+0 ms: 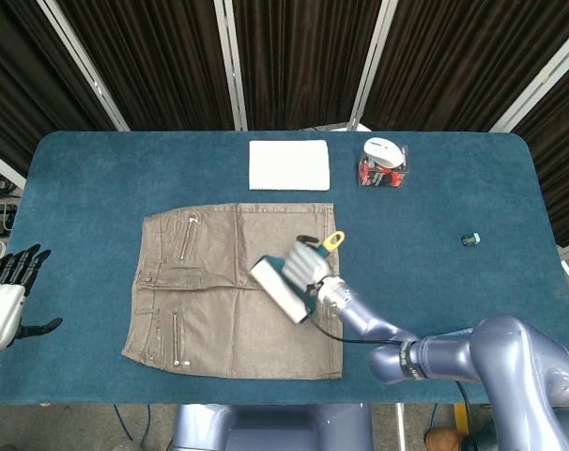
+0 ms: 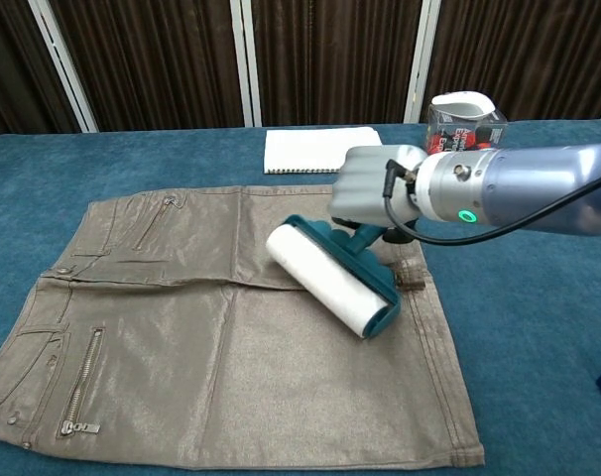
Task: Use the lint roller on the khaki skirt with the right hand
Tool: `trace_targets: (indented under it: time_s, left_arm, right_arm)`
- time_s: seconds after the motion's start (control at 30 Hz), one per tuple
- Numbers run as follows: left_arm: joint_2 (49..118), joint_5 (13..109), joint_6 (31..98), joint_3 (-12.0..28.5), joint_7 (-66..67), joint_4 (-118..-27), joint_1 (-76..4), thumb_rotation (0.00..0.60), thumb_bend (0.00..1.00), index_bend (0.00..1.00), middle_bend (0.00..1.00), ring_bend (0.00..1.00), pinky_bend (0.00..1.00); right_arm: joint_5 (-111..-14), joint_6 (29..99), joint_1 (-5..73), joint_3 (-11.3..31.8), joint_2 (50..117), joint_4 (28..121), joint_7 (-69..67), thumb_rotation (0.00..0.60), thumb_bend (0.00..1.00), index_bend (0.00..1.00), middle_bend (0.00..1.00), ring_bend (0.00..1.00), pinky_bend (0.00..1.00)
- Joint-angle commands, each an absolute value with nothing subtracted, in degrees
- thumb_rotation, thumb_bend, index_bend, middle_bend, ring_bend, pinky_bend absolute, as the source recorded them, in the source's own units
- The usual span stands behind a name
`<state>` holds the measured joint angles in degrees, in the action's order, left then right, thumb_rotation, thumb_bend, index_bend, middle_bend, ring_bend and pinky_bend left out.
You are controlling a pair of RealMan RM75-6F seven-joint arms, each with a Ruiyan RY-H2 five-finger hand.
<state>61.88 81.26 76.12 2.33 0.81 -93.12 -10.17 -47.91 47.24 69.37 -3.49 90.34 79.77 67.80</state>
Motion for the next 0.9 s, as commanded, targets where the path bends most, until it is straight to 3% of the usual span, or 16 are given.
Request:
trace_targets:
  time_s: [0.03,0.4,0.9]
  left_arm:
    - [61.91,81.34,76.18,2.28,0.91,-93.18,-10.15,0.6,0.0,0.0,0.0,0.0,0.0]
    - [62.39,82.08,76.37,2.03,2.4,-93.85,-10.36,0.6,0.0,0.0,0.0,0.0,0.0]
    - [62.2,81.16,76.02,2.22,1.57,-93.2,-10.36,0.6,0.0,0.0,0.0,0.0,0.0]
  right_arm:
    - [-49.08,47.99,67.84,-4.94,88.93,78.05,66.42,0.6,0.77,0.57,0.62,0.51,0.47]
    - [-50.23,48.77,64.7,-6.35,85.98,75.54,63.85,0.6,0.77,0.58,0.63,0.51,0.47]
    - [-47.97,50.8,68.86,-5.86,90.88,82.87,77.17,0.6,0.77,0.58,0.63,0.52,0.48]
